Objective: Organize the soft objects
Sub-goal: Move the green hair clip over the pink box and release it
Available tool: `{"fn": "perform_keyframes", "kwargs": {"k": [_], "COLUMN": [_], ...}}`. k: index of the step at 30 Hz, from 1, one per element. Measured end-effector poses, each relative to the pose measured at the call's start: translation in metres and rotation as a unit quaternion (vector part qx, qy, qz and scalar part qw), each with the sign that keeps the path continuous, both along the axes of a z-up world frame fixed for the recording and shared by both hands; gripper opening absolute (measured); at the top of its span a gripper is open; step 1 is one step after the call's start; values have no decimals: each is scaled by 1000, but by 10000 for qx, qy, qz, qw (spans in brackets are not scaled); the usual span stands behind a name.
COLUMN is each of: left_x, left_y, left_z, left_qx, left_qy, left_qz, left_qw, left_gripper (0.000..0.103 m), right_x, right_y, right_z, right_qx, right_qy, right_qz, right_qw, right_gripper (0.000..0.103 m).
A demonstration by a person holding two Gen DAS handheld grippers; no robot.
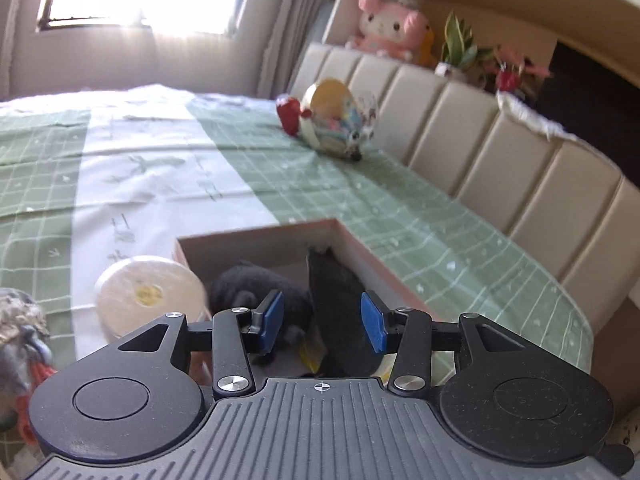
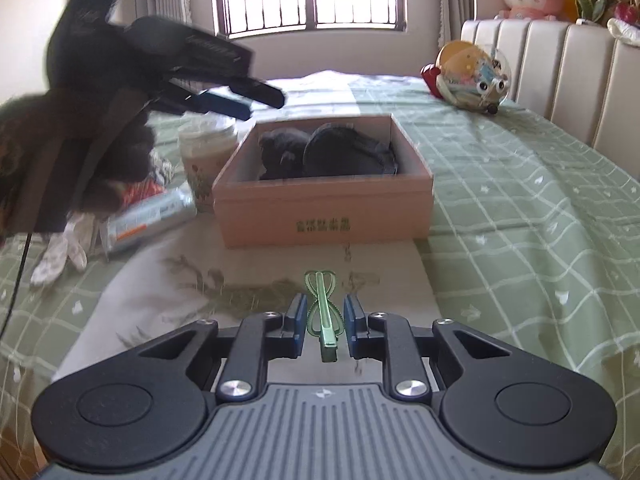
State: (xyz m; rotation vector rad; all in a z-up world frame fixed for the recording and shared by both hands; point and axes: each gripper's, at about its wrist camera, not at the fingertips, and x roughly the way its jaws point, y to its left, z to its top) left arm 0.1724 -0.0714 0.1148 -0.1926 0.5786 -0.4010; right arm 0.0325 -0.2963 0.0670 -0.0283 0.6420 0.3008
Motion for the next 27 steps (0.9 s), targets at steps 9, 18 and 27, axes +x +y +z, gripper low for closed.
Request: {"fn": "perform_keyframes", "kwargs": {"k": [9,18,27], "left_x": [-93,-155,-161], "left_y": [98,169,110], "left_z": [3,-32,-57], "left_qx": [-188,-381,-762], "left_qy": [-391,104,483], "left_qz": [783,1571,844], "left_qw": [9960,9868,9923], "left_gripper": [47,47,47], "right_x": [87,83,94], "right_y": [9,-1,28], "right_z": [92,38,-42], "right_qx": [538,-291,0], "right_qy": [-1465,-494,529], "right_qz": [-412,-194,-1223], "right_qw": [9869,9982,9911], "right_gripper": [76,76,76]}}
